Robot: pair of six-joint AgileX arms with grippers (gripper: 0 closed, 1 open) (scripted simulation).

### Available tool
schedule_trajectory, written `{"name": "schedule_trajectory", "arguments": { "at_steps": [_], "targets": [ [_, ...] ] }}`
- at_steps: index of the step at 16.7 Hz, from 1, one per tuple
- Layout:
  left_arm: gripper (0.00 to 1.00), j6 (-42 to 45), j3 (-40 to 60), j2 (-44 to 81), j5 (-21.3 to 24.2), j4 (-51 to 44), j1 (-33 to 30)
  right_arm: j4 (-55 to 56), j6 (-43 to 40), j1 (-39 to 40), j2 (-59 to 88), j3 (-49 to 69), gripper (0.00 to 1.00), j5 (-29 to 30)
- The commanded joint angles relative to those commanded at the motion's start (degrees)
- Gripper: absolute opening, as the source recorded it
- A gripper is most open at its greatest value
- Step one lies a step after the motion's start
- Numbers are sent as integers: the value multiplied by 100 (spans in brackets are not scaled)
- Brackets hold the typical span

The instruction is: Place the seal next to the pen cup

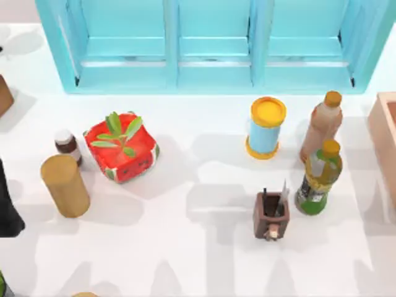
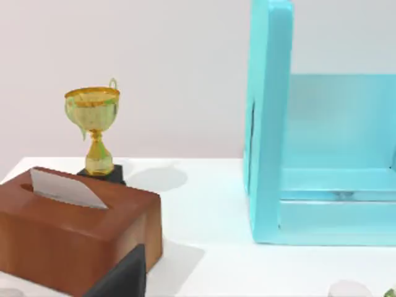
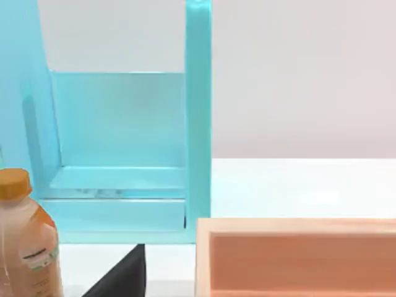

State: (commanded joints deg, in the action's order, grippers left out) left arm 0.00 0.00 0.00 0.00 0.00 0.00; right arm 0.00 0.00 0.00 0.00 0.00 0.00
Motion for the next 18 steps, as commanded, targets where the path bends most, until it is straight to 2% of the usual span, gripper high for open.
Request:
{"name": "schedule_trajectory", "arguments": {
  "at_steps": [4,8,11,18],
  "targets": [
    [100,33,175,172,-4,-160,31,0,0,0,0,0,100,0],
    [100,215,1242,1240,1,-1029,175,0,0,0,0,0,100,0],
    [100,414,2533,2663,9,-2025,337,0,0,0,0,0,100,0],
    [100,921,5886,6938,14,-4835,800,0,0,0,0,0,100,0]
  ]
}}
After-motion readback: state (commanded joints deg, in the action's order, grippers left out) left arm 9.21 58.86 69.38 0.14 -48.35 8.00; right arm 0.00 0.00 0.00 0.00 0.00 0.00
